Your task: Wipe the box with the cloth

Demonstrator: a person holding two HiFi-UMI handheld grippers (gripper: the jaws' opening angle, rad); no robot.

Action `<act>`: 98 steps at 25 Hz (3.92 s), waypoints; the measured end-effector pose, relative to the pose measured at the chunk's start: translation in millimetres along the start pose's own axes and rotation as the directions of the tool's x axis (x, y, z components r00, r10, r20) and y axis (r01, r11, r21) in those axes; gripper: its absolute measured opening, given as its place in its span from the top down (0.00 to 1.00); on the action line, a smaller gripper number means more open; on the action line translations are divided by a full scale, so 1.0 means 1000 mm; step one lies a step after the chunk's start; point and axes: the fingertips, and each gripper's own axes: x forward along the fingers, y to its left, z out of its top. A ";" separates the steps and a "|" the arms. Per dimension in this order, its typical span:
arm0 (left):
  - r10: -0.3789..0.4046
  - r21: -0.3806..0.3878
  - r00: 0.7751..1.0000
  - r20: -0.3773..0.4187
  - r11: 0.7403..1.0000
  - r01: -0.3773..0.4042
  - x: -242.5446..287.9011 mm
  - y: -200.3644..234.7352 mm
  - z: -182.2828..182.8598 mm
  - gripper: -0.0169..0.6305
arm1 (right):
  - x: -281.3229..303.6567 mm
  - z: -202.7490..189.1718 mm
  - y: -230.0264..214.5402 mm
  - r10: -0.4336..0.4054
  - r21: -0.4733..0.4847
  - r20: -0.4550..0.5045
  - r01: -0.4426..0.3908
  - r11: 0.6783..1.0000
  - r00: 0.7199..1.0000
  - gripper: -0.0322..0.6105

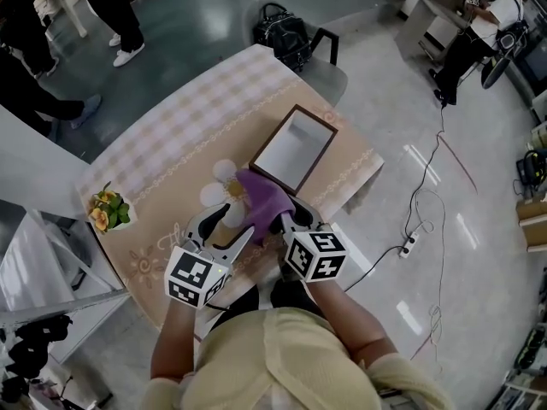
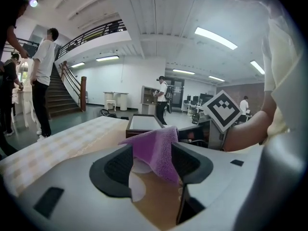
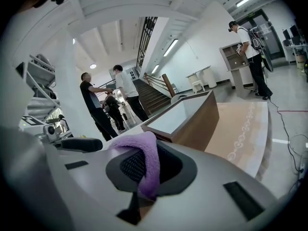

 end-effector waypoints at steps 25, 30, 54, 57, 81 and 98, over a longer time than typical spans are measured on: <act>-0.109 0.014 0.994 -0.015 0.994 0.109 0.063 -0.032 0.015 0.57 | -0.050 0.008 -0.033 -0.015 -0.139 -0.022 0.012 0.990 1.000 0.88; -0.113 0.008 0.993 -0.022 0.994 0.113 0.071 -0.034 0.014 0.56 | -0.058 0.013 -0.036 0.041 -0.196 -0.060 -0.052 0.979 0.997 0.88; 0.057 0.032 0.997 -0.056 0.998 -0.056 0.084 -0.018 0.019 0.56 | -0.072 0.146 -0.170 -0.036 -0.490 -0.019 0.022 0.871 0.999 0.88; 0.096 0.025 0.993 -0.063 0.995 -0.095 0.085 -0.013 0.021 0.56 | -0.050 0.150 -0.185 -0.053 -0.541 -0.055 0.015 0.841 0.997 0.88; 0.017 -0.027 0.995 -0.096 0.999 -0.020 0.099 -0.014 0.010 0.57 | 0.082 0.140 -0.173 0.154 -0.519 -0.536 -0.468 0.715 0.830 0.88; 0.004 -0.025 0.996 -0.087 1.000 -0.006 0.101 -0.015 0.010 0.57 | 0.129 0.134 -0.142 0.176 -0.471 -0.694 -0.625 0.622 0.698 0.88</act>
